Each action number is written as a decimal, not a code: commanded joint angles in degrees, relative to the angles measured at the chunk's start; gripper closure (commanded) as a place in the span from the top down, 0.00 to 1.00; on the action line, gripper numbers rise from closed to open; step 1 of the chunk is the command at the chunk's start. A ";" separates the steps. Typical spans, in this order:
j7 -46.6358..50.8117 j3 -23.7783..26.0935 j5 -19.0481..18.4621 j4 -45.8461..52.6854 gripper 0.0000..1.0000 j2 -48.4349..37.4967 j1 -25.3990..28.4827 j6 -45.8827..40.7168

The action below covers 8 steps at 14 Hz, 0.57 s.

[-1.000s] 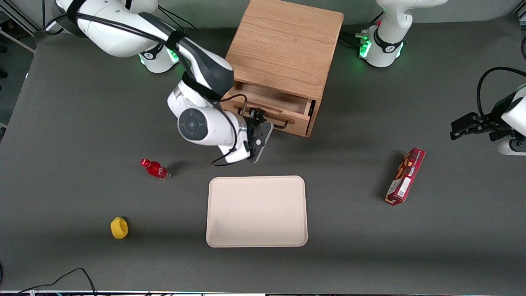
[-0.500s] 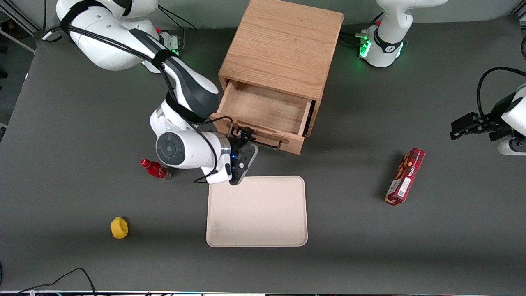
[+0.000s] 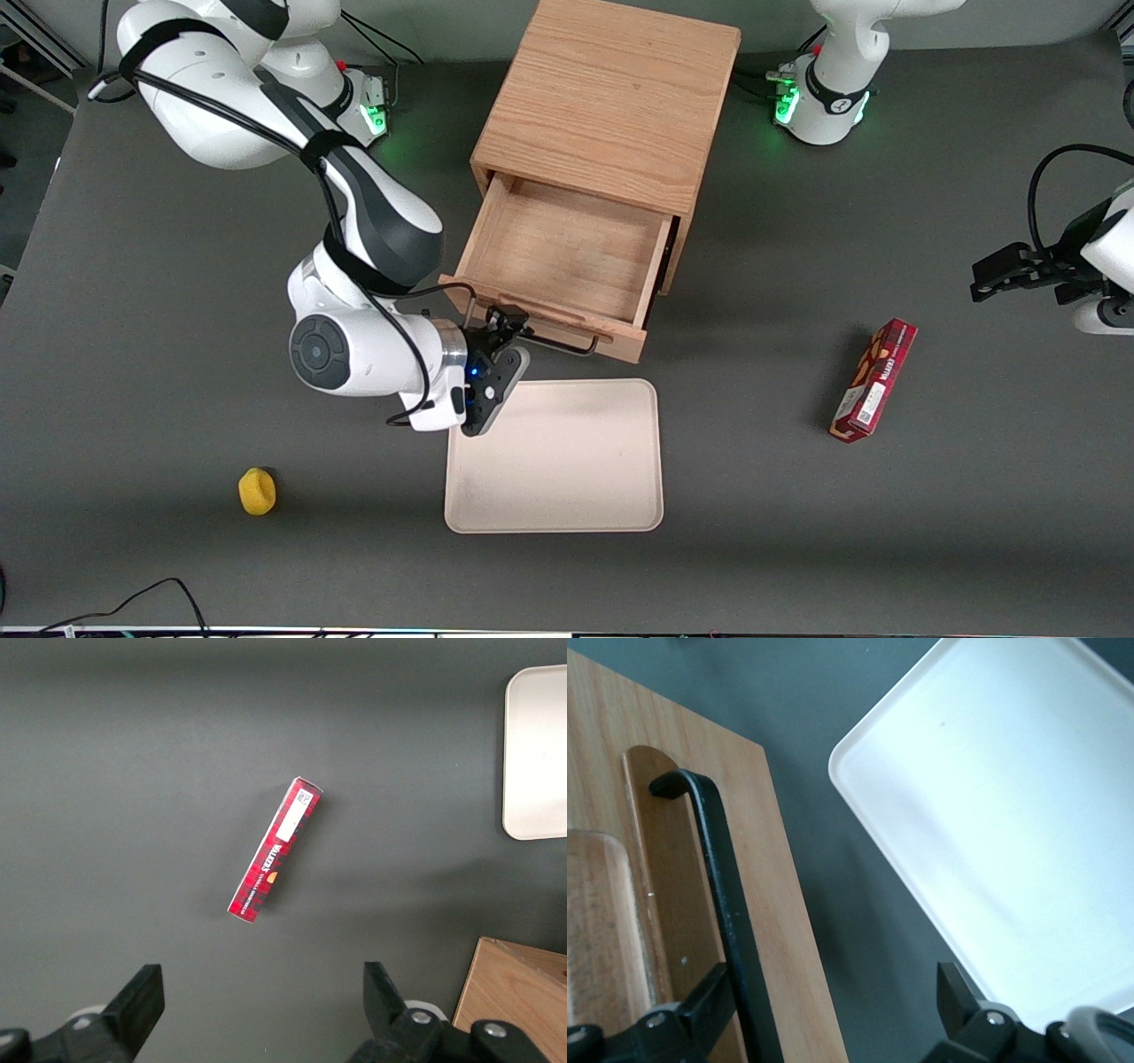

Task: Open upper drawer
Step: 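Pull the upper drawer outward by its handle with the right gripper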

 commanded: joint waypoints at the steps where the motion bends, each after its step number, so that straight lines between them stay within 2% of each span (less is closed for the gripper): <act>1: -0.88 0.05 -1.50 5.78 1.00 3.80 0.77 -1.29; 8: -4.75 -3.02 -1.50 9.66 1.00 4.69 0.59 -1.46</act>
